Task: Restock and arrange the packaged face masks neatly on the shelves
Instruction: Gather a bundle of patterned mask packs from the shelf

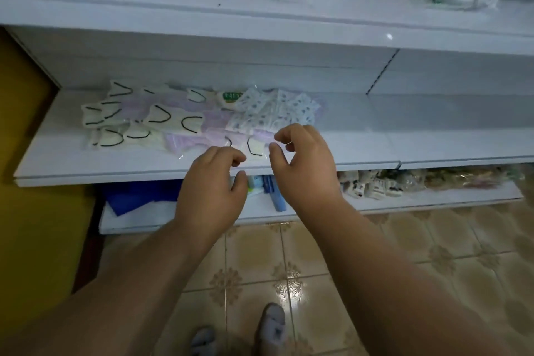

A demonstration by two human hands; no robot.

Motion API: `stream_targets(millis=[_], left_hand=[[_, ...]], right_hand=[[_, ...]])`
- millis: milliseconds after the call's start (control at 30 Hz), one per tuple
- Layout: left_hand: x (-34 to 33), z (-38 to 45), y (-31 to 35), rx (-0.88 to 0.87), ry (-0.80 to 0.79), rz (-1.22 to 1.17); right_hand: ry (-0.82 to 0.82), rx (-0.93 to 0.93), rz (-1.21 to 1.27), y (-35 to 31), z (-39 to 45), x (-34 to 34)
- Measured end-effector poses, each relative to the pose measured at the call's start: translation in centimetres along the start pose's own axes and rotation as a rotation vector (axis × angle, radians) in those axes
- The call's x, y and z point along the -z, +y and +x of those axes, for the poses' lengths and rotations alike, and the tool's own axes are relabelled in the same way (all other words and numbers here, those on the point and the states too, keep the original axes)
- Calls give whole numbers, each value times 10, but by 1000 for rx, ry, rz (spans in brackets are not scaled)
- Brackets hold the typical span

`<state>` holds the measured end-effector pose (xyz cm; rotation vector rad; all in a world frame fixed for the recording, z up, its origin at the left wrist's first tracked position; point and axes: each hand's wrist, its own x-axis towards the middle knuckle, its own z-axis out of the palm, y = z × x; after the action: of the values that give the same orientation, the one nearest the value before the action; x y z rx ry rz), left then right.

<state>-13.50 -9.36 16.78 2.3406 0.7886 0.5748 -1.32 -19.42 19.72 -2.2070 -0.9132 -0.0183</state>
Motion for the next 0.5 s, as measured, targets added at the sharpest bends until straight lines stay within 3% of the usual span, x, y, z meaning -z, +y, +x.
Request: stream_targets(millis=[400,500], left_hand=[[-139,56,-80,323,-138,-209],[-160,98,-104,533,-129,-355]], right_hand=[[-145,-128,-13,129,50,-119],[-220,-89,-49,148,87,-156]])
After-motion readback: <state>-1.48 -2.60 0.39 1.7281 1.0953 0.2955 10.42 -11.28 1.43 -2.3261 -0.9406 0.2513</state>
